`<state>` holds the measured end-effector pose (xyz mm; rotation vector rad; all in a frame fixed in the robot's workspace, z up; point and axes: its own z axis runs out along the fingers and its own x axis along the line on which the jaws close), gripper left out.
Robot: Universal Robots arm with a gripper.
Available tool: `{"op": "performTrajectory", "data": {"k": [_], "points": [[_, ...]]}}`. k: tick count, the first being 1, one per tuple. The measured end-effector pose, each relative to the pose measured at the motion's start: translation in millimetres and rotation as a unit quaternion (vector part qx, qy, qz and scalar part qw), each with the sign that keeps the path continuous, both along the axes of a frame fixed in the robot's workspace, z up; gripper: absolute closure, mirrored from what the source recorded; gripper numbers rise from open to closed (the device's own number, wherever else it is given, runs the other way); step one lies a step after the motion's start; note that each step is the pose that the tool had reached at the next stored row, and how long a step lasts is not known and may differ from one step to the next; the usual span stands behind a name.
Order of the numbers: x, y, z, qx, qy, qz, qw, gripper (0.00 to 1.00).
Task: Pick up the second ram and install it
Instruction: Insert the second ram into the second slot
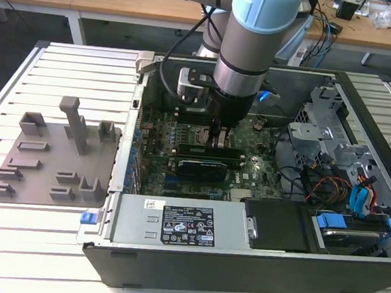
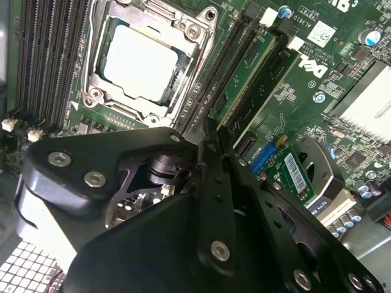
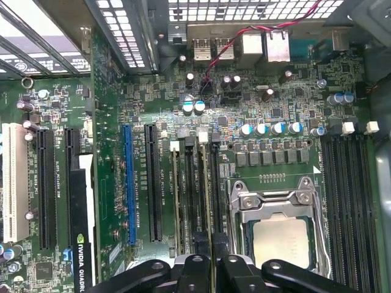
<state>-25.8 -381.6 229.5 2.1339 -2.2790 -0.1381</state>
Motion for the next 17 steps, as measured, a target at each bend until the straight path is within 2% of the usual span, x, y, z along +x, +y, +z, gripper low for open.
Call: {"op": "performTrajectory", "data": {"k": [7,10,17], "points": [[0.0,0.0,-1.6,0.0002,0.0,0.0,1.0,0.87],[0.1,0.1,1.7,0.0003,-0.0001,0.0,1.0,0.87],[0.0,0.0,2.1,-0.0001,0.0,0.0,1.0,0.87]]}}
